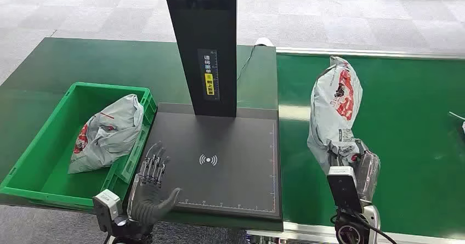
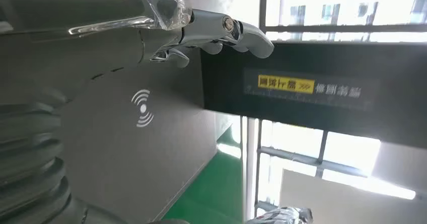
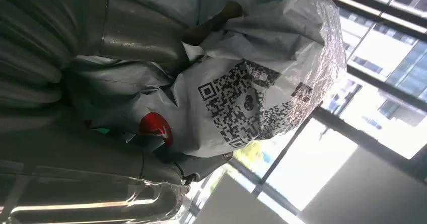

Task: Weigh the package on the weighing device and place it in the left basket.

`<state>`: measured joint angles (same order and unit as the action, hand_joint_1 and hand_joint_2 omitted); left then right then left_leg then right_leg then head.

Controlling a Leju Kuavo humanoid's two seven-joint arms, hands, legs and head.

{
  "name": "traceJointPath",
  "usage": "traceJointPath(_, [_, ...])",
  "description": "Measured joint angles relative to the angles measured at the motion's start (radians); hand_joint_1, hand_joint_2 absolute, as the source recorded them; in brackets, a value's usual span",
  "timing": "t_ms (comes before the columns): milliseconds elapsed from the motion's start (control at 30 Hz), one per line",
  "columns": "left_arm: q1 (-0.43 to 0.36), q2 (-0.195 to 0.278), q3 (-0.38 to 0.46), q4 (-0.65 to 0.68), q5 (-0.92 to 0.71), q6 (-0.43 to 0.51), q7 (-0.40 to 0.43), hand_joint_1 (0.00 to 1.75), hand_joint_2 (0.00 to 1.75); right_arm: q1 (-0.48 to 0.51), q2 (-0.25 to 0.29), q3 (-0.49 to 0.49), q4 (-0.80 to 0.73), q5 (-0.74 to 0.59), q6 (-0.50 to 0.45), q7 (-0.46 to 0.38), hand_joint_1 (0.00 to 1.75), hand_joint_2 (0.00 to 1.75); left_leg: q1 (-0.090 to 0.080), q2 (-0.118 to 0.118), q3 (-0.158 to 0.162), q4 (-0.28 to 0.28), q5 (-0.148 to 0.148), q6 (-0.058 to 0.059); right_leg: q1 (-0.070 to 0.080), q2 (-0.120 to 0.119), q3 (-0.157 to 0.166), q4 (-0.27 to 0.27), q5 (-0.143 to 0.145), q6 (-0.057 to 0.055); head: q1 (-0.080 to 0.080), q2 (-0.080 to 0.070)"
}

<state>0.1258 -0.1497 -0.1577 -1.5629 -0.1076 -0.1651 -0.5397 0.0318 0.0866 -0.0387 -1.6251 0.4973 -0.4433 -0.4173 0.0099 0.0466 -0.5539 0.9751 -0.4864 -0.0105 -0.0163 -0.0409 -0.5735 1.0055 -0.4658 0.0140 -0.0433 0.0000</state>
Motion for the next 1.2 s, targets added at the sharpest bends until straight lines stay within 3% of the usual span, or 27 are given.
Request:
traceJointPath(200, [-0.004, 0.004, 0.002, -0.003, -0.025, 0.045, -0.024, 0.0, 1.75, -0.002, -0.013, 0.149, 0.023, 0.071, 0.178, -0.017, 1.75, 1.75, 0.0, 0.0, 0.0, 0.0, 0.0, 0.0, 0.0, 0.0, 0.0, 0.0, 0.0, 0.0, 0.0, 0.0])
traceJointPath(433, [-0.04, 0.015, 0.002, 0.004, -0.021, 0.043, -0.037, 0.0, 1.75, -0.011, -0.083, 0.363, 0.07, 0.094, 0.391, -0.055, 1.75, 1.75, 0.0, 0.0, 0.0, 0.0, 0.0, 0.0, 0.0, 0.0, 0.0, 0.0, 0.0, 0.0, 0.0, 0.0])
traceJointPath(833, [-0.059, 0.019, 0.008, 0.009, -0.033, 0.051, -0.04, 0.0, 1.75, -0.027, -0.185, 0.507, 0.136, 0.121, 0.617, -0.107, 1.75, 1.75, 0.0, 0.0, 0.0, 0.0, 0.0, 0.0, 0.0, 0.0, 0.0, 0.0, 0.0, 0.0, 0.0, 0.0])
traceJointPath(967, [-0.064, 0.019, 0.009, 0.01, -0.043, 0.061, -0.038, 0.0, 1.75, -0.04, -0.206, 0.538, 0.148, 0.113, 0.658, -0.124, 0.02, 1.75, 0.0, 0.0, 0.0, 0.0, 0.0, 0.0, 0.0, 0.0, 0.0, 0.0, 0.0, 0.0, 0.0, 0.0])
traceJointPath(1200, [-0.055, 0.028, -0.008, 0.011, -0.224, 0.104, 0.014, 0.0, 1.75, -0.071, -0.208, 0.544, 0.177, 0.115, 0.61, -0.096, 0.0, 1.75, 0.0, 0.0, 0.001, 0.0, 0.0, 0.0, 0.0, 0.0, 0.001, 0.0, 0.0, 0.0, 0.0, 0.0])
